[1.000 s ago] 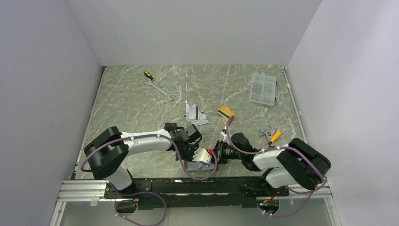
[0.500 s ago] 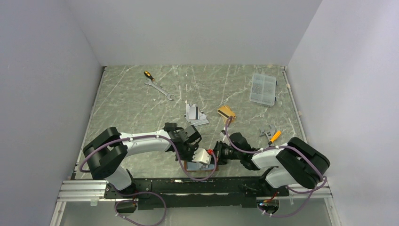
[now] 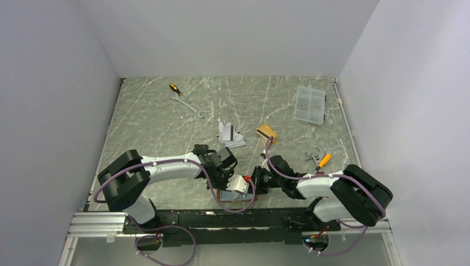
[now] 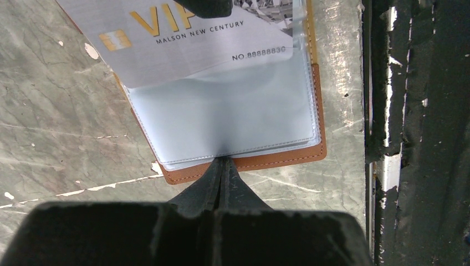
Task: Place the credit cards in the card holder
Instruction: Insert the credit card into the card holder.
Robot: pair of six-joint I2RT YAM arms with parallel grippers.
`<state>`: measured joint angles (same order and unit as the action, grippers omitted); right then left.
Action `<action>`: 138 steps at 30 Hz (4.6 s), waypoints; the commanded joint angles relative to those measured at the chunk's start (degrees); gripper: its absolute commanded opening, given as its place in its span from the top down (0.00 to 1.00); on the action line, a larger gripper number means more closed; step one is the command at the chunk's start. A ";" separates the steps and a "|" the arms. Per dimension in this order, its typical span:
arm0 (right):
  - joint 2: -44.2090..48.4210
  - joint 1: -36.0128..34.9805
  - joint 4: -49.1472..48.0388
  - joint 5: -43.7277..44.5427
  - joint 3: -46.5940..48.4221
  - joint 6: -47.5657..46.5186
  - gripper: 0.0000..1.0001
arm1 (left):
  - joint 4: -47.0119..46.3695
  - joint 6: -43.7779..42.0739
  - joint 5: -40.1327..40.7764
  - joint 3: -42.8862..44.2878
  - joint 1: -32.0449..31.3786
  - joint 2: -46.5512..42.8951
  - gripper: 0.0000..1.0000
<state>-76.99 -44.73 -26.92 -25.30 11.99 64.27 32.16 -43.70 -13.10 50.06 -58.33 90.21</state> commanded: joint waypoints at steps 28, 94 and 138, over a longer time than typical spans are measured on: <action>6.27 -3.96 16.25 10.36 -1.66 6.02 1.00 | 3.26 -0.25 1.40 -2.80 -1.35 2.93 1.00; 2.67 -6.25 37.94 17.06 15.36 -2.87 0.56 | 2.65 -3.87 -1.23 -9.11 -2.26 -2.41 1.00; -8.30 -12.46 40.96 15.39 30.60 -10.35 0.84 | 1.76 -3.25 -2.09 -8.12 -2.32 -2.02 1.00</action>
<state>-87.18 -57.65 15.84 -8.05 41.95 55.83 28.08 -48.36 -11.73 44.53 -59.68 85.34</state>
